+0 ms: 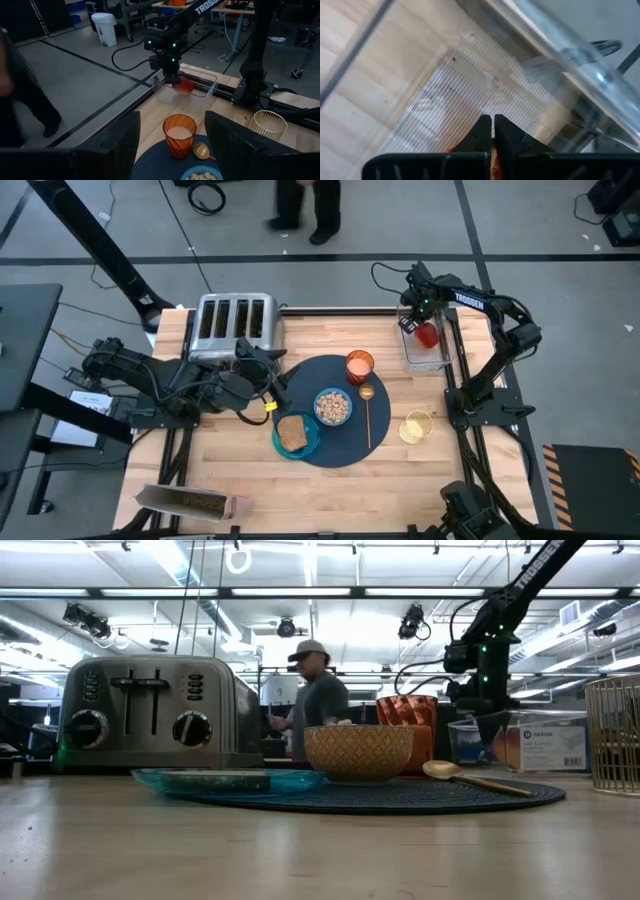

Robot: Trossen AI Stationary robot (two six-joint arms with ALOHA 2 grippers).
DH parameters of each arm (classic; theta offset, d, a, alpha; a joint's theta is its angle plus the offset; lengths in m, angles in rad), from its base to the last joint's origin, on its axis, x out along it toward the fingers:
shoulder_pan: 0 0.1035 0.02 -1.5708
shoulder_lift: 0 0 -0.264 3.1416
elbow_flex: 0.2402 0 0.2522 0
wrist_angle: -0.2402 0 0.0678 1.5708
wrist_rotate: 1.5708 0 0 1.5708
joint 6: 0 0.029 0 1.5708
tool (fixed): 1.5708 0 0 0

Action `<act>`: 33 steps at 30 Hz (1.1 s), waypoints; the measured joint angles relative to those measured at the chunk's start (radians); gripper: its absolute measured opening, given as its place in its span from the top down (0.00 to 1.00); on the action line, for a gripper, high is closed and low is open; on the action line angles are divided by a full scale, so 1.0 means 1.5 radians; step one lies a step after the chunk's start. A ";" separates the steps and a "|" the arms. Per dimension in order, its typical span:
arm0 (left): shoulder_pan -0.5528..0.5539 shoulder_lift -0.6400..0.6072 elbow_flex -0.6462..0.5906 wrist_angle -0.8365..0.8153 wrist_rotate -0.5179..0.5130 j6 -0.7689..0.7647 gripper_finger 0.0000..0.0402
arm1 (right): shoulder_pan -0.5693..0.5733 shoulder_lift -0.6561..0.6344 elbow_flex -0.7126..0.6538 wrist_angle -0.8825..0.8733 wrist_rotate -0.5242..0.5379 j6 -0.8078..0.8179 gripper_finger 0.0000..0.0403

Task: Arrange a breakfast setting
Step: Put the apple on the blue table mat to the top left of the blue bowl

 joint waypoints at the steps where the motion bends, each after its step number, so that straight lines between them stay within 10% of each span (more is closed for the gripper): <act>1: 0.000 0.000 0.000 0.000 0.000 0.000 0.43 | 0.000 -0.005 0.000 0.000 -0.001 0.000 0.97; 33: -0.002 -0.048 -0.001 -0.010 0.022 0.044 0.43 | 0.103 -0.249 0.001 -0.096 -0.004 0.104 0.97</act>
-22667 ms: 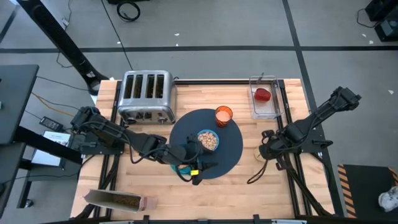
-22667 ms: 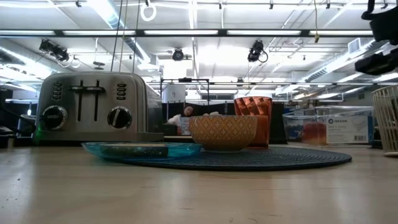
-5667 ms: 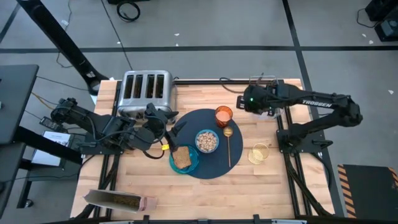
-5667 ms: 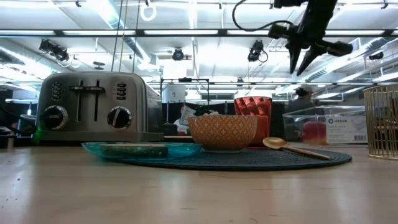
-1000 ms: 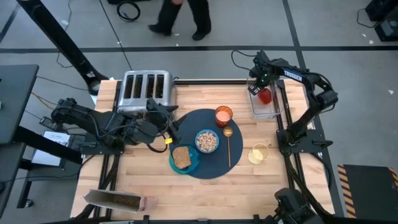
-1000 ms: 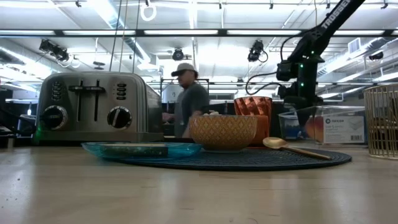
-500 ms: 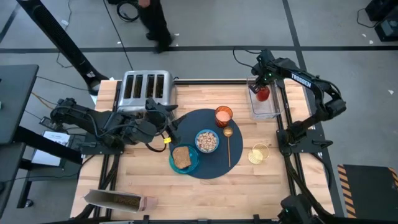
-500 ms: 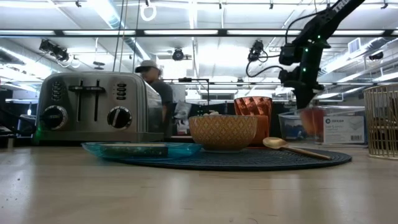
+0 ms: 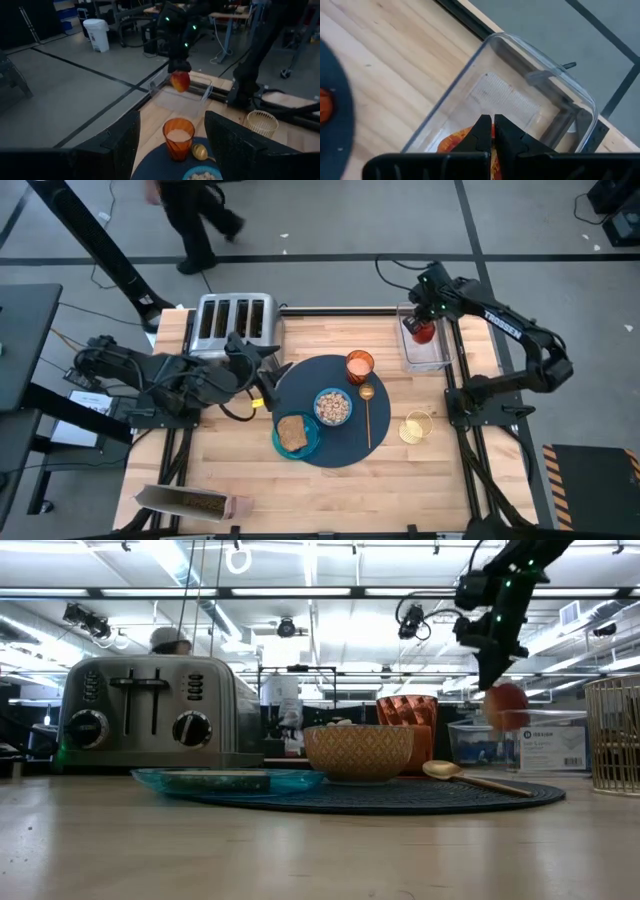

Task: Arrange a breakfast setting
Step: Put the apple on the blue table mat to the top left of the blue bowl

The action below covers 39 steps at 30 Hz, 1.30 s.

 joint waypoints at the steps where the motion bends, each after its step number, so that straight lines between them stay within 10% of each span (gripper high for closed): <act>1: 0.000 -0.002 0.000 0.004 0.000 0.002 0.43 | 0.009 -0.009 0.000 -0.003 0.001 0.011 0.97; 39: 0.004 -0.023 0.001 -0.026 0.027 0.003 0.43 | 0.462 -0.121 0.000 0.097 0.072 0.329 0.97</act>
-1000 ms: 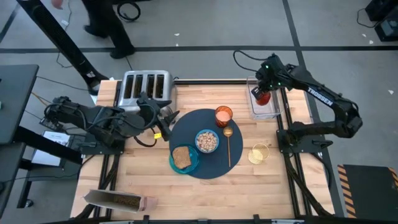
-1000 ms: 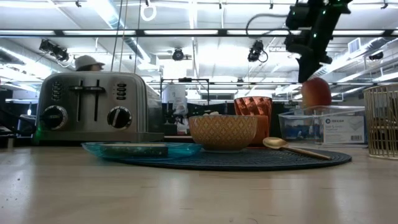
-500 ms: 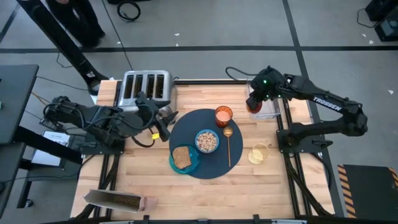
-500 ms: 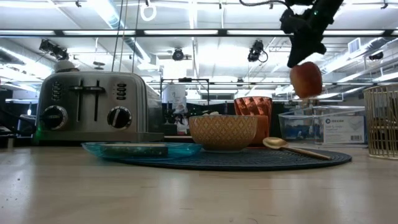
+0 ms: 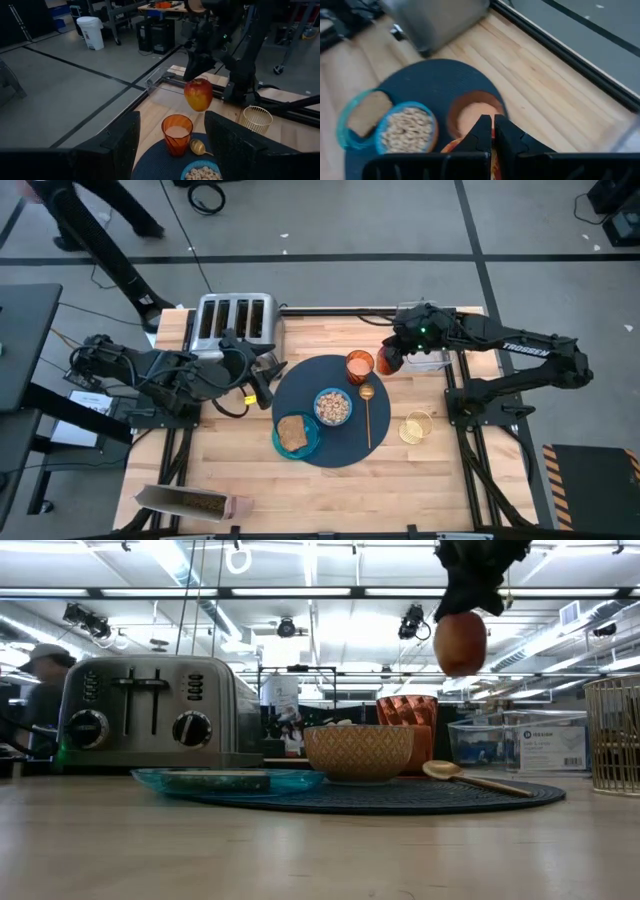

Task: Arrange a breakfast setting
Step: Put the apple on the blue table mat to the top left of the blue bowl

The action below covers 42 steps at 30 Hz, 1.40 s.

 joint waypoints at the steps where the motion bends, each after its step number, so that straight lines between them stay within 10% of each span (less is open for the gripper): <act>1: -0.002 0.000 0.000 0.000 0.000 0.000 0.43 | 0.007 0.003 0.000 0.008 0.000 0.003 0.97; 42: -0.135 0.000 0.000 0.000 -0.001 -0.019 0.43 | 0.121 0.363 0.186 0.424 -0.038 -0.074 0.97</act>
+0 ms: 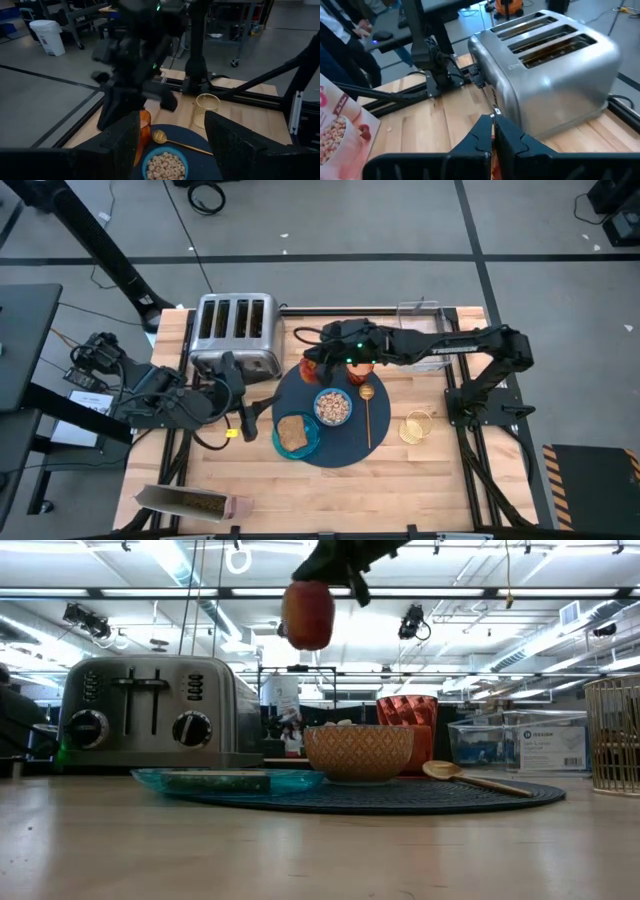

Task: Arrange a breakfast setting
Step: Put the apple on the blue table mat to the top left of the blue bowl

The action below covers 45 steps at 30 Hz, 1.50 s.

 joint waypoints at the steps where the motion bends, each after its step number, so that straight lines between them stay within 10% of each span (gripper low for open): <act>1: -0.002 0.000 0.000 0.000 0.000 0.000 0.43 | 0.000 0.009 0.000 0.008 0.000 -0.001 0.97; 45: -0.026 0.000 0.000 0.000 0.010 -0.036 0.43 | -0.049 0.290 -0.001 0.171 0.105 -0.044 0.97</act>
